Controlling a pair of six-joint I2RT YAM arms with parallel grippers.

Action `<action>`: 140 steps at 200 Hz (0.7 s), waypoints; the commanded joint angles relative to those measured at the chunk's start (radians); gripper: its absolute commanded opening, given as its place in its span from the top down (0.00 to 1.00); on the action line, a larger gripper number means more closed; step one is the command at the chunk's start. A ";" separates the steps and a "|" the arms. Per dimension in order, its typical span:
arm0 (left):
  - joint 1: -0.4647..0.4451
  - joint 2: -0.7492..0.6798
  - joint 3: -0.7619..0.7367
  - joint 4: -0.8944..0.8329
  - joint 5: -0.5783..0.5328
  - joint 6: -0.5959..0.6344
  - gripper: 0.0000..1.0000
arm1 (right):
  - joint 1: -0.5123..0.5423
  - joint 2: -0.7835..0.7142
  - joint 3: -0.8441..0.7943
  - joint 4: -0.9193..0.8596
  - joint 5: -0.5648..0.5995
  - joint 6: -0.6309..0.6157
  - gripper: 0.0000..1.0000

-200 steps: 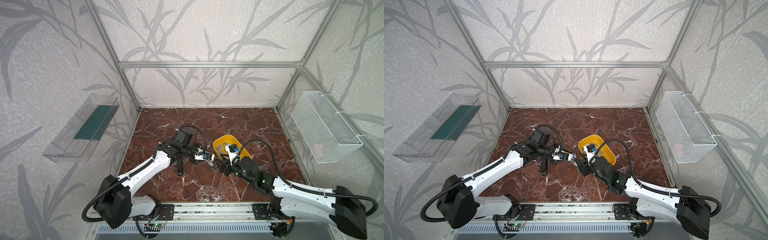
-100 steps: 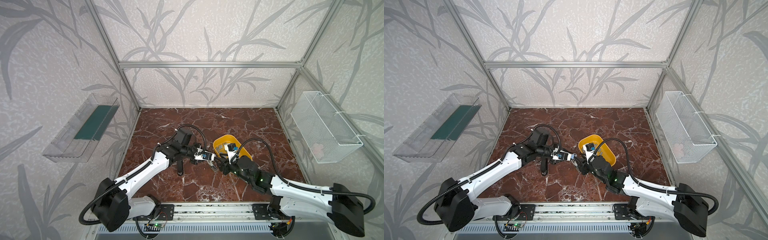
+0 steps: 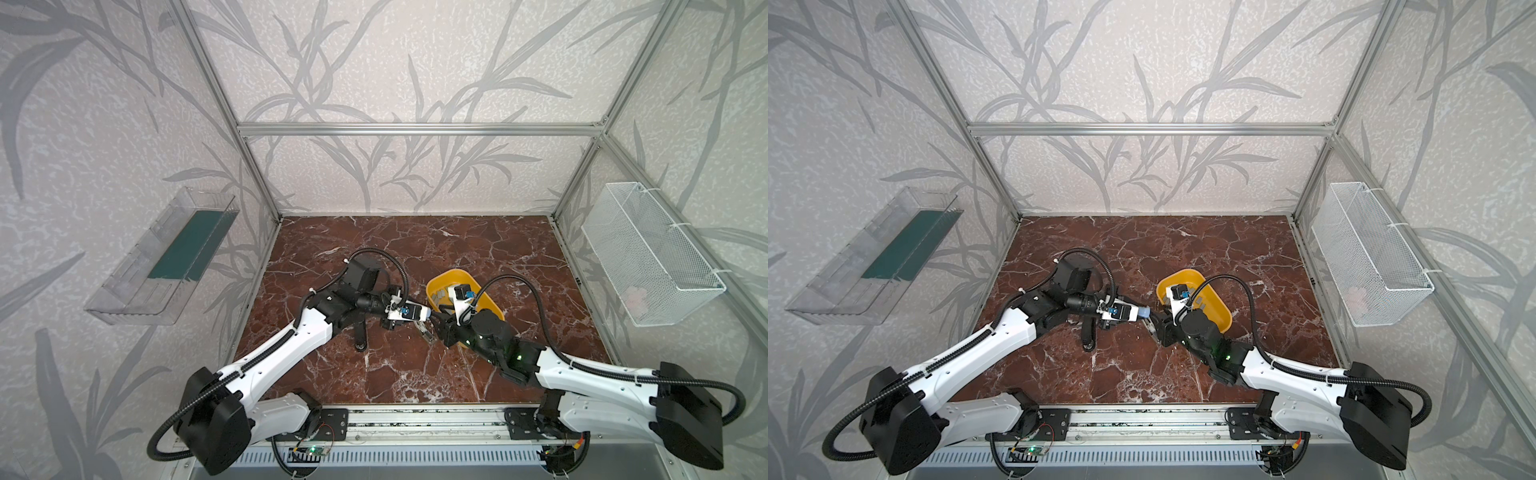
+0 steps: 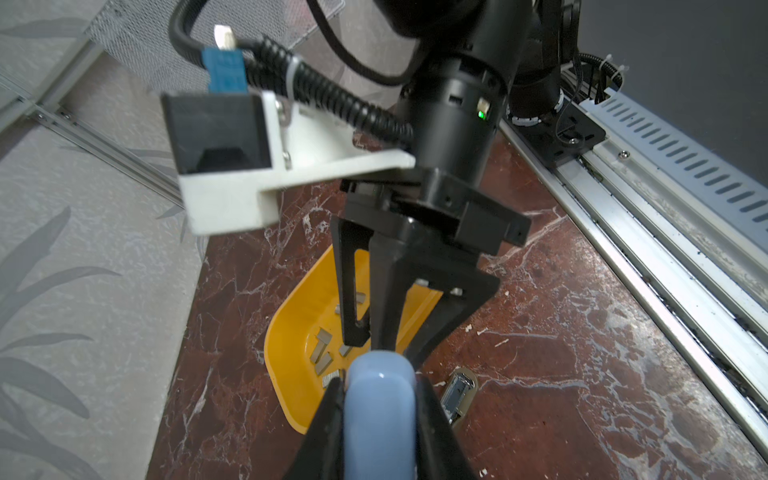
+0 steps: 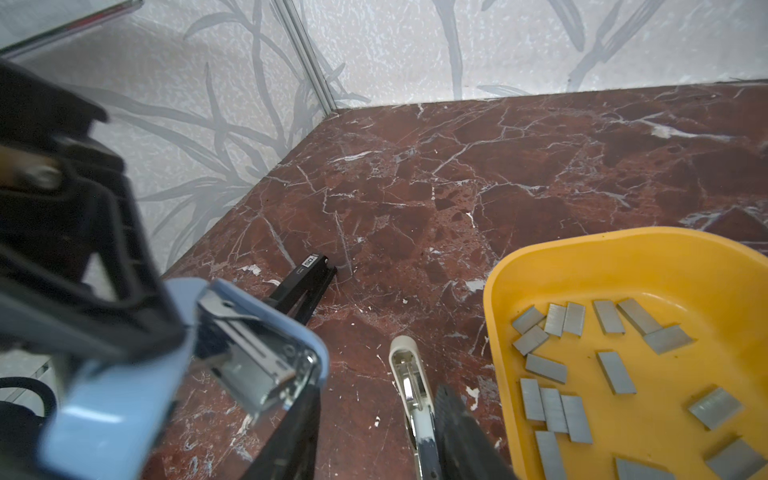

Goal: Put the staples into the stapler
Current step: 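Bring the blue stapler toward the right gripper while it reaches for the other end, then grasp the blue stapler's end with the right gripper and pull the halves apart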

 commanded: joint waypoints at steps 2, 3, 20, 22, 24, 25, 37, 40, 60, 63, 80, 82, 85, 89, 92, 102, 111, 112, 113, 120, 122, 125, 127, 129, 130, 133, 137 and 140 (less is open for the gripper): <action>-0.006 -0.037 -0.024 0.071 0.054 -0.028 1.00 | -0.001 0.001 0.015 -0.002 0.016 0.005 0.54; -0.006 -0.037 -0.024 0.071 0.054 -0.028 1.00 | 0.000 0.001 0.014 -0.001 0.015 0.005 0.54; -0.007 -0.028 -0.015 0.045 0.052 -0.018 1.00 | -0.001 -0.007 0.005 0.018 0.003 0.002 0.54; -0.007 -0.027 -0.014 0.042 0.052 -0.016 1.00 | -0.001 -0.008 0.004 0.019 0.002 0.003 0.54; -0.007 -0.025 -0.012 0.040 0.052 -0.016 1.00 | -0.001 -0.009 0.003 0.019 0.002 0.002 0.54; -0.007 -0.024 -0.011 0.040 0.051 -0.016 1.00 | 0.000 -0.009 0.003 0.019 0.003 0.002 0.54; -0.005 -0.021 -0.013 0.048 0.040 -0.022 1.00 | 0.000 -0.015 0.003 0.014 0.004 0.000 0.54; -0.005 -0.020 -0.014 0.049 0.038 -0.022 1.00 | 0.000 -0.016 0.003 0.013 0.003 -0.002 0.54; -0.003 -0.014 -0.006 0.029 0.027 -0.014 1.00 | 0.000 -0.037 0.002 0.013 0.001 -0.033 0.54; -0.003 -0.010 -0.003 0.022 0.024 -0.009 1.00 | 0.000 -0.041 0.002 0.013 0.002 -0.038 0.54; -0.003 0.011 0.017 -0.014 0.005 0.003 1.00 | -0.001 -0.084 -0.012 0.010 0.035 -0.072 0.54; -0.002 0.012 0.017 -0.018 0.002 0.003 1.00 | -0.001 -0.090 -0.015 0.010 0.042 -0.073 0.54; -0.002 0.016 0.020 -0.020 -0.004 0.005 1.00 | 0.000 -0.099 -0.021 0.011 0.050 -0.078 0.54; -0.002 0.020 0.022 -0.022 -0.011 0.004 1.00 | 0.000 -0.110 -0.028 0.015 0.060 -0.082 0.55; -0.002 0.023 0.022 -0.022 -0.014 0.004 1.00 | 0.000 -0.118 -0.034 0.017 0.068 -0.085 0.56; 0.002 0.035 0.025 -0.024 -0.025 0.006 1.00 | 0.000 -0.145 -0.054 0.035 0.076 -0.094 0.62; 0.003 0.044 0.026 -0.021 -0.032 0.000 1.00 | 0.000 -0.167 -0.071 0.059 0.062 -0.106 0.67; 0.002 0.045 0.026 -0.021 -0.032 0.000 1.00 | -0.001 -0.169 -0.072 0.062 0.060 -0.107 0.67; 0.003 0.046 0.027 -0.021 -0.032 -0.001 1.00 | 0.000 -0.170 -0.074 0.066 0.056 -0.109 0.68; 0.002 0.053 0.027 -0.015 -0.030 -0.010 1.00 | 0.000 -0.181 -0.083 0.084 0.034 -0.120 0.70; 0.002 0.054 0.028 -0.012 -0.030 -0.014 1.00 | 0.000 -0.186 -0.087 0.093 0.024 -0.124 0.71; 0.002 0.057 0.028 -0.008 -0.029 -0.021 1.00 | -0.001 -0.190 -0.089 0.103 0.012 -0.130 0.71; 0.000 0.059 0.028 -0.005 -0.030 -0.025 1.00 | 0.000 -0.192 -0.091 0.105 0.007 -0.131 0.71; 0.001 0.060 0.029 -0.003 -0.029 -0.030 1.00 | 0.000 -0.196 -0.092 0.110 0.002 -0.135 0.72; 0.000 0.061 0.029 -0.002 -0.029 -0.034 1.00 | -0.001 -0.197 -0.093 0.113 -0.001 -0.136 0.72; 0.001 0.064 0.031 0.000 -0.029 -0.039 1.00 | 0.000 -0.200 -0.095 0.117 -0.012 -0.139 0.72; 0.002 0.067 0.035 0.000 -0.028 -0.046 1.00 | -0.001 -0.205 -0.096 0.123 -0.024 -0.144 0.72; 0.001 0.070 0.037 -0.001 -0.027 -0.048 1.00 | -0.001 -0.207 -0.098 0.126 -0.033 -0.148 0.72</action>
